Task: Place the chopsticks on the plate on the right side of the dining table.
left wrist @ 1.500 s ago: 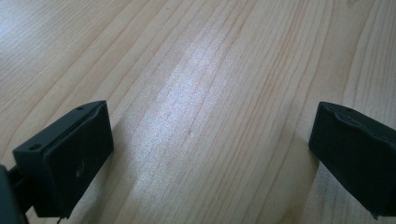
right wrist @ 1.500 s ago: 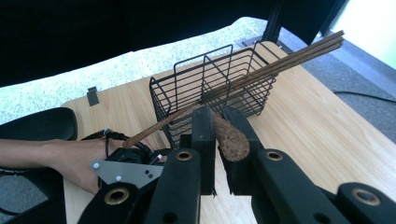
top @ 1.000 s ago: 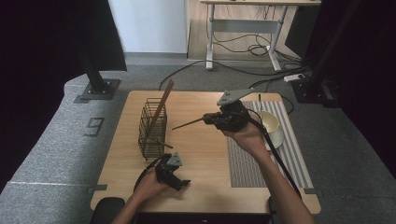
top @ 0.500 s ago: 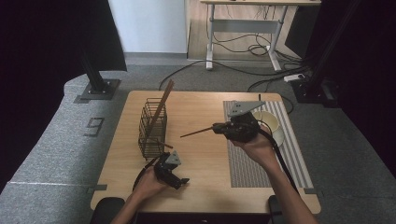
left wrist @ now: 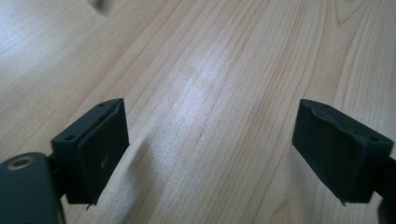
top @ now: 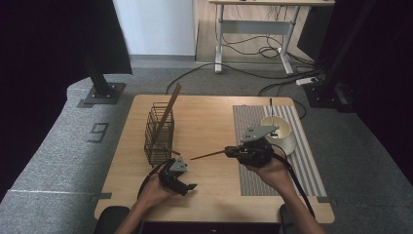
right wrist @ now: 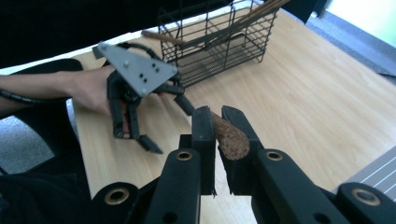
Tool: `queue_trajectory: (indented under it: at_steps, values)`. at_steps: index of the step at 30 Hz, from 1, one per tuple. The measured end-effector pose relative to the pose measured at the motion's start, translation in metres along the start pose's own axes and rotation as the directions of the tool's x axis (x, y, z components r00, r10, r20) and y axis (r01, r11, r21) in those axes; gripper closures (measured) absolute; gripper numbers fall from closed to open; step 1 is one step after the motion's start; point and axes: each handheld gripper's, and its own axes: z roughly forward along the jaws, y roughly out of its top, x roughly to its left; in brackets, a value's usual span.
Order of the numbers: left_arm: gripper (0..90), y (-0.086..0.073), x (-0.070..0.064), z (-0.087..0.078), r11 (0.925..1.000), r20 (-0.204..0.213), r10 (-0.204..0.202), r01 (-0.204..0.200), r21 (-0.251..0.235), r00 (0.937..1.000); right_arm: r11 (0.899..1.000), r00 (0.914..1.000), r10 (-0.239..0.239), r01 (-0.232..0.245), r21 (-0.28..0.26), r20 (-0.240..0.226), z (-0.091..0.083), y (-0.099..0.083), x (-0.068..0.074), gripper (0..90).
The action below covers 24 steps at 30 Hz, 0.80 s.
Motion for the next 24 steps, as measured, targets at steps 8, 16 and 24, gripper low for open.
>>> queue_trajectory:
  at_steps: [8, 16, 24]
  values:
    - [15.7, 0.001, -0.002, -0.003, 0.9994, 0.007, 0.011, -0.011, -0.031, 0.9999, 1.0, 0.9994, 0.017, -0.017, -0.002, -0.031, 0.004, -0.019, 0.009, 83.0]
    - [24.7, 0.005, -0.009, -0.004, 0.9969, 0.039, 0.043, -0.04, -0.068, 0.9983, 1.0, 0.9977, 0.014, -0.014, 0.007, -0.067, 0.013, -0.03, 0.019, 83.1]
    - [40.8, 0.007, -0.013, -0.007, 0.9928, 0.06, 0.053, -0.046, -0.111, 0.9968, 1.0, 0.9956, 0.016, -0.015, 0.013, -0.092, 0.021, -0.036, 0.025, 83.0]
